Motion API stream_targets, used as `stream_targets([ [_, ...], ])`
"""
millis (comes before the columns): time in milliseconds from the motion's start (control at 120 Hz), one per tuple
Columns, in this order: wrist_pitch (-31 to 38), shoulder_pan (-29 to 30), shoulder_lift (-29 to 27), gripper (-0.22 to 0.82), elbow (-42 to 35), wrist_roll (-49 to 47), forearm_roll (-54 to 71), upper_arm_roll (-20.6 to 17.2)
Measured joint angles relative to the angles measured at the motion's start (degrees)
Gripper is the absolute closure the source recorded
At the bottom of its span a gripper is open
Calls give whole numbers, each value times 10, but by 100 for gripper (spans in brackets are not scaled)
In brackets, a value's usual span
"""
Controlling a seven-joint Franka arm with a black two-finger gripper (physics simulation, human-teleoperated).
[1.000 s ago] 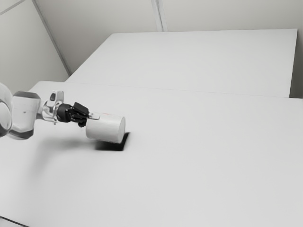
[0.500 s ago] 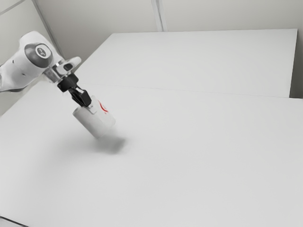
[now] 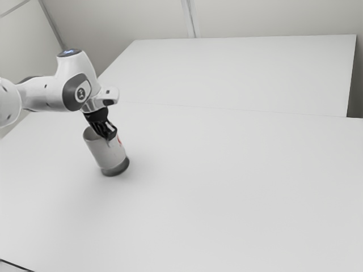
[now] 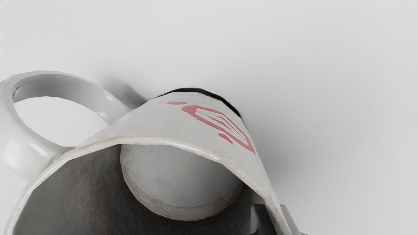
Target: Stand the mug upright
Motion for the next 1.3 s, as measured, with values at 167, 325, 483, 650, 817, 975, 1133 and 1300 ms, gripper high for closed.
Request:
stream_targets([
  [167, 47, -1, 3, 72, -32, -37, 6, 0],
  [325, 68, -1, 6, 45, -44, -64, 6, 0],
  [483, 78, -1, 0, 21, -44, -86, 2, -1],
  [650, 63, -3, -23, 10, -16, -103, -13, -5],
  [817, -27, -8, -20, 4, 111, -116, -36, -5],
  [975, -126, -8, -5, 2, 226, -125, -42, -5],
  [1133, -202, -28, 18, 1, 314, -134, -42, 0],
  [1300, -254, -31, 23, 0, 334, -139, -44, 0],
])
